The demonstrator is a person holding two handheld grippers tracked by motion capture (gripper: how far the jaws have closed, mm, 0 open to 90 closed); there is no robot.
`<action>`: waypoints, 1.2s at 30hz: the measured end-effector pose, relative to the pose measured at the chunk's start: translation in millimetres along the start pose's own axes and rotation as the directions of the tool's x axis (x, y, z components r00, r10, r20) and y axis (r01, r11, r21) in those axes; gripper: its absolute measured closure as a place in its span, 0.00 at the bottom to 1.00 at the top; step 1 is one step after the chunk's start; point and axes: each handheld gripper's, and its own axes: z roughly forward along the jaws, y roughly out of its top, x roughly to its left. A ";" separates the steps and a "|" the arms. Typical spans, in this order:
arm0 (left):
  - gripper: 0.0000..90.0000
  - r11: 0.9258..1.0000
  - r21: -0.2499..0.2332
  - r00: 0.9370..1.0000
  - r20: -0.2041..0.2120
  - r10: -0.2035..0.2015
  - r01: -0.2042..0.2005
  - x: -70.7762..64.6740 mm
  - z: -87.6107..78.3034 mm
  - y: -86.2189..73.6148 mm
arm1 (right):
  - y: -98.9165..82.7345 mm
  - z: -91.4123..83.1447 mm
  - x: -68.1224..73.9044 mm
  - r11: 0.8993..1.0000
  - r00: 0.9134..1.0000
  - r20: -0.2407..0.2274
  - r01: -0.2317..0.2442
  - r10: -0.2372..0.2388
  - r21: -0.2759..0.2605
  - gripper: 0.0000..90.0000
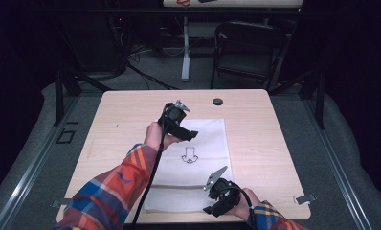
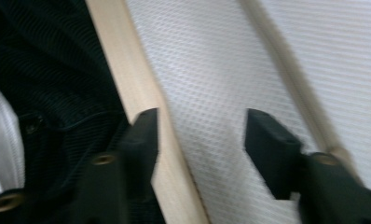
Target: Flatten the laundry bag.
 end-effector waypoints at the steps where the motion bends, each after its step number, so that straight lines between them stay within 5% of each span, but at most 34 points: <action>1: 0.19 1.000 0.006 1.000 0.004 0.009 -0.009 -2.6 -0.7 -4.4 | -0.1 -2.8 -1.7 1.000 1.000 0.009 0.000 0.000 0.008 0.33; 4: 0.17 0.999 0.027 0.999 0.014 0.032 -0.032 -11.9 -1.6 -19.7 | -2.9 -9.3 -9.1 1.000 0.998 0.051 -0.028 0.028 -0.001 0.19; 8: 0.17 0.996 0.064 0.998 0.004 0.068 -0.068 -24.6 -1.1 -44.0 | -10.0 -18.0 -19.4 0.999 0.993 0.111 -0.039 0.038 0.010 0.12; 16: 0.15 0.995 0.082 0.998 0.042 0.052 -0.056 -37.2 3.9 -76.6 | -18.6 -29.5 -33.5 0.997 0.983 0.166 -0.074 0.074 -0.007 0.05; 21: 0.13 0.995 0.075 0.997 0.059 0.054 -0.058 -44.7 0.4 -82.1 | -23.2 -35.9 -37.6 0.996 0.982 0.168 -0.083 0.085 -0.018 0.05; 29: 0.12 0.994 0.075 0.995 0.069 0.074 -0.079 -50.8 2.2 -84.3 | -31.9 -43.7 -44.9 0.988 0.965 0.211 -0.146 0.153 -0.048 0.06; 36: 0.12 0.993 0.087 0.994 0.083 0.075 -0.083 -55.6 7.1 -86.6 | -34.2 -46.9 -49.1 0.988 0.964 0.216 -0.150 0.155 -0.038 0.06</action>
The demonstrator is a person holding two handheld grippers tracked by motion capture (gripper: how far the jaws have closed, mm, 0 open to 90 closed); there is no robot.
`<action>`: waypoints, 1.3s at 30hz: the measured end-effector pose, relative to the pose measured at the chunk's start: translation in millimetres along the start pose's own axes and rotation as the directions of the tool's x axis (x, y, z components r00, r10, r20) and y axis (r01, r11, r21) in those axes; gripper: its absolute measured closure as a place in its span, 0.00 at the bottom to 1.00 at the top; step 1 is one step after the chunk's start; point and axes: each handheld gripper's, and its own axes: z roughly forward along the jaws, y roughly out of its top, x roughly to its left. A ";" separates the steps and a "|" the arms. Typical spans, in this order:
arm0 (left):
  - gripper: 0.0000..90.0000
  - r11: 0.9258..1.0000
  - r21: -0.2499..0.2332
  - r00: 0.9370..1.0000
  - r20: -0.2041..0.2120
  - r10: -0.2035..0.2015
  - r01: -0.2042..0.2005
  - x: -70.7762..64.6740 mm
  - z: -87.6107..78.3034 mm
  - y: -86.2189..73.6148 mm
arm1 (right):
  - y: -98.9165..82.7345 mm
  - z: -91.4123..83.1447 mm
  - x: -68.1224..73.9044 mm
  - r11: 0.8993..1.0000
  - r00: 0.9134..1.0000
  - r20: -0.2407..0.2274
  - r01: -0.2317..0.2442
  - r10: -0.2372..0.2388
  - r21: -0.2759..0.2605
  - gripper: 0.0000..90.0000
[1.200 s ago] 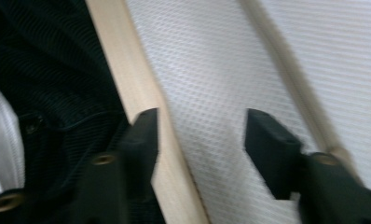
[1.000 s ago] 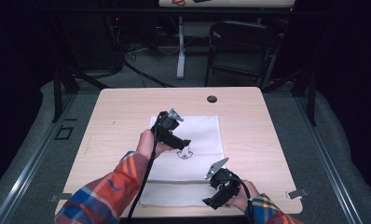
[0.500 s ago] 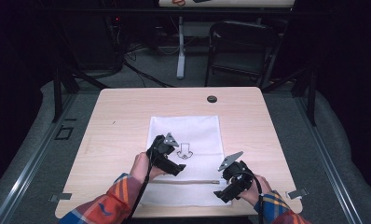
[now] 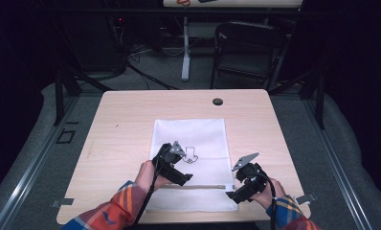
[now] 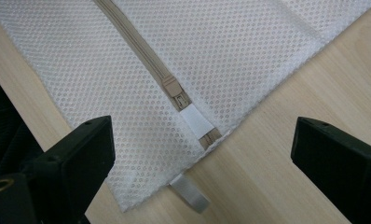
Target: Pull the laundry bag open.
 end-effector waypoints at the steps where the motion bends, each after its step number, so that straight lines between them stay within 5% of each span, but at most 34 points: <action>1: 0.12 1.000 -0.004 1.000 0.004 0.002 -0.002 -1.3 0.6 0.4 | -0.2 0.0 -0.1 1.000 1.000 0.002 0.001 -0.001 0.001 0.06; 5: 0.12 1.000 -0.007 1.000 0.005 0.012 -0.012 -5.1 2.1 0.5 | -0.9 -1.7 -2.3 1.000 1.000 0.009 -0.017 0.017 -0.012 0.11; 10: 0.12 1.000 -0.008 1.000 0.005 0.011 -0.011 -6.1 4.7 -0.7 | -0.7 0.8 -7.9 0.997 0.998 -0.002 -0.057 0.057 -0.051 0.32; 16: 0.15 1.000 0.005 0.999 0.042 0.015 -0.015 -9.5 11.0 -0.1 | -0.6 7.6 -14.0 0.995 0.996 -0.011 -0.093 0.092 -0.027 0.77; 20: 0.16 0.999 0.017 0.998 0.052 0.030 -0.031 -12.5 15.9 -0.6 | 1.9 17.5 -17.6 0.993 0.993 -0.016 -0.114 0.114 -0.013 0.94; 28: 0.17 0.999 0.018 0.997 0.070 0.032 -0.033 -17.1 23.2 -2.4 | 6.7 33.0 -16.4 0.994 0.997 -0.013 -0.076 0.077 0.076 1.00; 39: 0.22 0.994 0.024 0.988 0.112 0.104 -0.108 -32.2 43.8 6.3 | 3.5 40.3 -17.8 0.994 0.993 -0.055 -0.099 0.101 0.036 1.00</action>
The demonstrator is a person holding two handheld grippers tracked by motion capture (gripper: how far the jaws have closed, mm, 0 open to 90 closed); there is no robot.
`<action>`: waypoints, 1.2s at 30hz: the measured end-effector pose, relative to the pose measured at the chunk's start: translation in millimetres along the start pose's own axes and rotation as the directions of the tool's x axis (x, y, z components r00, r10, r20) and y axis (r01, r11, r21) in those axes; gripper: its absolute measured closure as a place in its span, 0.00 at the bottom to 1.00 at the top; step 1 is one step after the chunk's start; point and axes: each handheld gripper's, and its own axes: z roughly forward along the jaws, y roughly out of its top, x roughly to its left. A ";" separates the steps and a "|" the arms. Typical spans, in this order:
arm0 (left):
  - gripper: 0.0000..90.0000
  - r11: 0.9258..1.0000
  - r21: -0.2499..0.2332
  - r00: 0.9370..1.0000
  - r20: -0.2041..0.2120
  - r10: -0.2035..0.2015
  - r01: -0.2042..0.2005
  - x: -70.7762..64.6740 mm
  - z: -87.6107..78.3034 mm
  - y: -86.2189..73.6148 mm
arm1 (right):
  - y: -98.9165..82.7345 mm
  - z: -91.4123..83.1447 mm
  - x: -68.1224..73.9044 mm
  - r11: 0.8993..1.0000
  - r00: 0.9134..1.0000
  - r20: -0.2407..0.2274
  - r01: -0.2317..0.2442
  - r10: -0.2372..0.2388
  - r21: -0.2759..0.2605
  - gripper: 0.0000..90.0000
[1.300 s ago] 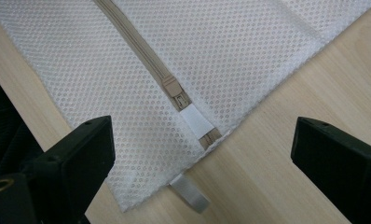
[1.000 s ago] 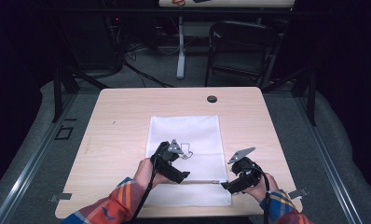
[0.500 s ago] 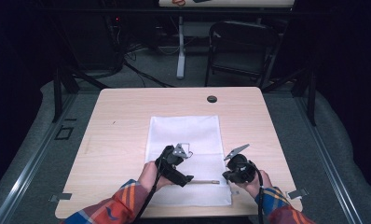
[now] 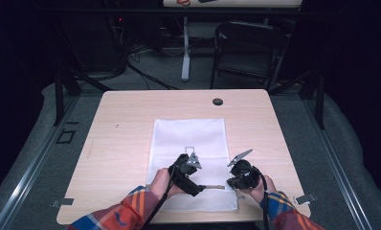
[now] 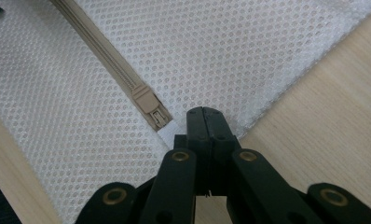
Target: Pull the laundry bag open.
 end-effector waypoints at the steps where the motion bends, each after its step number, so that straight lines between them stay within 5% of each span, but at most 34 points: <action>1: 0.22 1.000 -0.003 1.000 0.013 -0.004 0.004 -0.5 2.5 0.8 | 0.4 -0.1 -0.2 1.000 1.000 0.003 0.006 -0.006 0.006 1.00; 15: 0.54 0.998 -0.021 0.996 0.070 0.054 -0.053 -8.3 19.5 14.4 | 3.3 2.5 2.9 0.999 0.999 -0.004 0.032 -0.032 0.001 1.00; 25: 0.72 0.996 -0.015 0.986 0.138 0.092 -0.091 -17.3 38.5 26.8 | 2.8 2.0 2.8 1.000 1.000 0.001 0.030 -0.030 0.003 1.00; 36: 0.84 0.997 0.007 0.987 0.138 0.076 -0.078 -18.2 51.7 26.6 | 0.8 2.6 2.4 1.000 1.000 -0.002 0.007 -0.007 -0.018 1.00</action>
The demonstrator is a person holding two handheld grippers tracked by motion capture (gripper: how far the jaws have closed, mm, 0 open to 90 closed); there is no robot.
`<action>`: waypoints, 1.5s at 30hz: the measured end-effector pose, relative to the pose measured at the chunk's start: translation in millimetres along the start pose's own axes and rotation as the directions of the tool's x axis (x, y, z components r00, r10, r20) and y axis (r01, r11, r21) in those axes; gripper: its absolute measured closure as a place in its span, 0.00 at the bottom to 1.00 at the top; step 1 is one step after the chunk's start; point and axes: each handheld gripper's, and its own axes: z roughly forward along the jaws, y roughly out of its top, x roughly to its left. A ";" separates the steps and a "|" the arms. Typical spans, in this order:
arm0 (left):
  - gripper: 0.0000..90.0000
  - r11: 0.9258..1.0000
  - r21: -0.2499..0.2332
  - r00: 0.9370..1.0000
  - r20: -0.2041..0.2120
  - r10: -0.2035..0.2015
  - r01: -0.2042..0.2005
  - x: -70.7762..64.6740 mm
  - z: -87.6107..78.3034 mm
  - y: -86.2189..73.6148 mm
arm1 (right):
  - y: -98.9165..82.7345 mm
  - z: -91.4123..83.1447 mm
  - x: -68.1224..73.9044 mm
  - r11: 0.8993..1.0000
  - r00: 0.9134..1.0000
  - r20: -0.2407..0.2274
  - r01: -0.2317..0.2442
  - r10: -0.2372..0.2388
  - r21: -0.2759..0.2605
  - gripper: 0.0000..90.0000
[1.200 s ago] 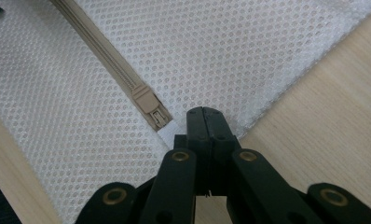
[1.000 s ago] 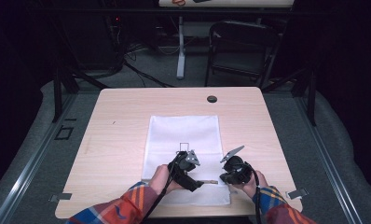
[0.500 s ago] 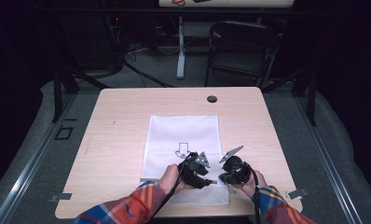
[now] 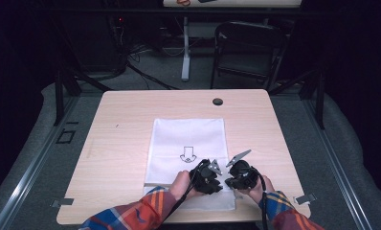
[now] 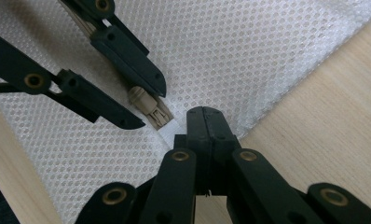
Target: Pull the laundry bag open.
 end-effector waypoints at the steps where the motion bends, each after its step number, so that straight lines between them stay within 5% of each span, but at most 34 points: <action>1: 0.85 1.000 0.010 1.000 -0.006 0.003 -0.003 -0.3 0.1 0.4 | -0.2 0.4 0.4 1.000 1.000 0.000 -0.006 0.006 -0.004 1.00; 8: 0.90 1.000 -0.003 1.000 -0.003 -0.005 0.005 1.1 1.4 -0.5 | 0.2 -1.2 -1.4 1.000 1.000 -0.002 -0.001 0.001 0.016 1.00; 9: 0.90 1.000 -0.001 1.000 -0.005 -0.007 0.007 1.1 1.2 -0.5 | -0.8 0.6 -0.1 0.999 0.999 -0.024 -0.033 0.033 -0.018 1.00; 15: 0.90 1.000 -0.015 1.000 -0.010 -0.009 0.009 0.7 1.9 -1.5 | 0.1 -8.5 -1.3 1.000 0.998 -0.059 -0.025 0.024 -0.017 1.00; 18: 0.91 1.000 -0.023 1.000 -0.005 -0.016 0.016 0.0 2.4 -2.3 | 1.2 -3.9 2.4 1.000 0.998 -0.061 -0.016 0.017 0.014 1.00; 22: 0.91 0.999 -0.030 1.000 -0.015 -0.019 0.019 -0.5 2.4 -2.9 | 0.1 2.0 4.4 0.998 0.995 -0.071 -0.065 0.065 0.005 1.00; 28: 0.91 1.000 -0.022 1.000 -0.023 -0.009 0.008 -2.5 2.1 -2.7 | 0.4 1.3 5.7 1.000 0.999 -0.044 0.004 -0.004 0.020 1.00; 32: 0.91 1.000 -0.021 1.000 -0.023 -0.009 0.008 -2.5 1.8 -2.7 | -2.6 2.4 4.4 1.000 0.997 -0.067 -0.026 0.025 -0.009 1.00; 45: 0.91 1.000 -0.027 1.000 -0.018 -0.004 0.003 -1.7 1.6 -2.9 | -1.5 1.4 4.7 1.000 0.999 -0.049 0.000 0.001 0.016 1.00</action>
